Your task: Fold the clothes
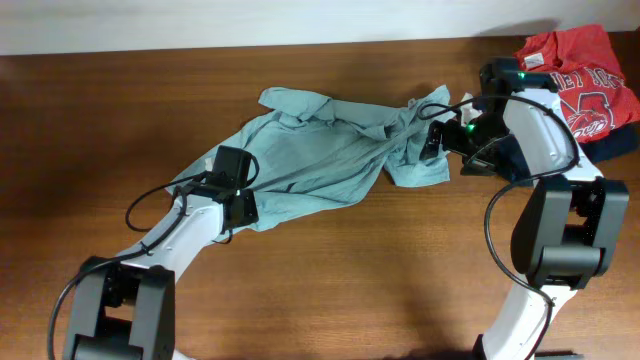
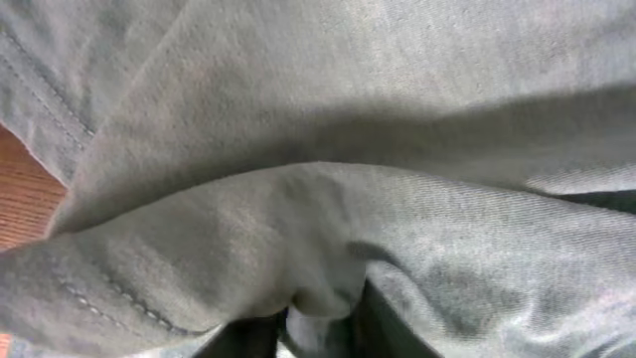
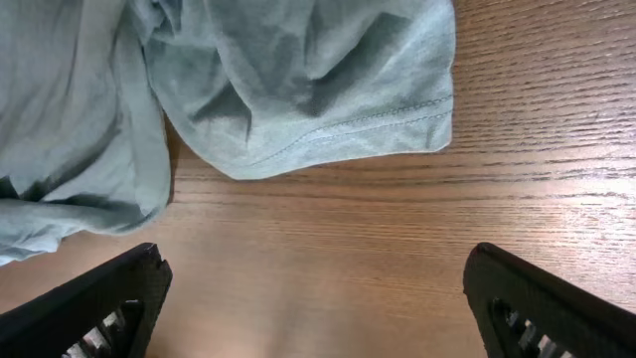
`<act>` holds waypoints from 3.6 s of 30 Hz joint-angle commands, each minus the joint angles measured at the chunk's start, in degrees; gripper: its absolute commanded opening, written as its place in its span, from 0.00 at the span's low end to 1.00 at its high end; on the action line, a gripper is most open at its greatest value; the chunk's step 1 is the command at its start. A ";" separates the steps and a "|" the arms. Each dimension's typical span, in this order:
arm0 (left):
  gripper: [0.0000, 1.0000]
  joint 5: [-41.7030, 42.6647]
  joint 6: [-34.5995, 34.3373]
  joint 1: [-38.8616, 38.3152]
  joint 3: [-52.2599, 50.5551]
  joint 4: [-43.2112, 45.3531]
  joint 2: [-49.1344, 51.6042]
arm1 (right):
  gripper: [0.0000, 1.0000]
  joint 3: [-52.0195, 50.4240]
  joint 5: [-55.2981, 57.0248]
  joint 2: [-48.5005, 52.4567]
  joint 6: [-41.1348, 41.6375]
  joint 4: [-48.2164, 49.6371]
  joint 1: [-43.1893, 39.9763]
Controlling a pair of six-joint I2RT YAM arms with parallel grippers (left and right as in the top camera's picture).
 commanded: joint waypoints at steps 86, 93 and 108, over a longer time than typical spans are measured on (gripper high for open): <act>0.01 -5.66 6.16 6.71 37.81 -23.41 -14.27 | 0.04 2.67 9.81 -20.24 5.25 7.78 -1.66; 0.01 -11.08 8.81 8.28 50.31 -29.53 -14.34 | 0.04 17.51 10.67 -27.21 1.27 -2.40 -5.05; 0.01 -9.51 9.14 8.26 65.51 -39.74 -24.30 | 0.04 39.26 10.71 -38.05 1.01 -16.44 -9.46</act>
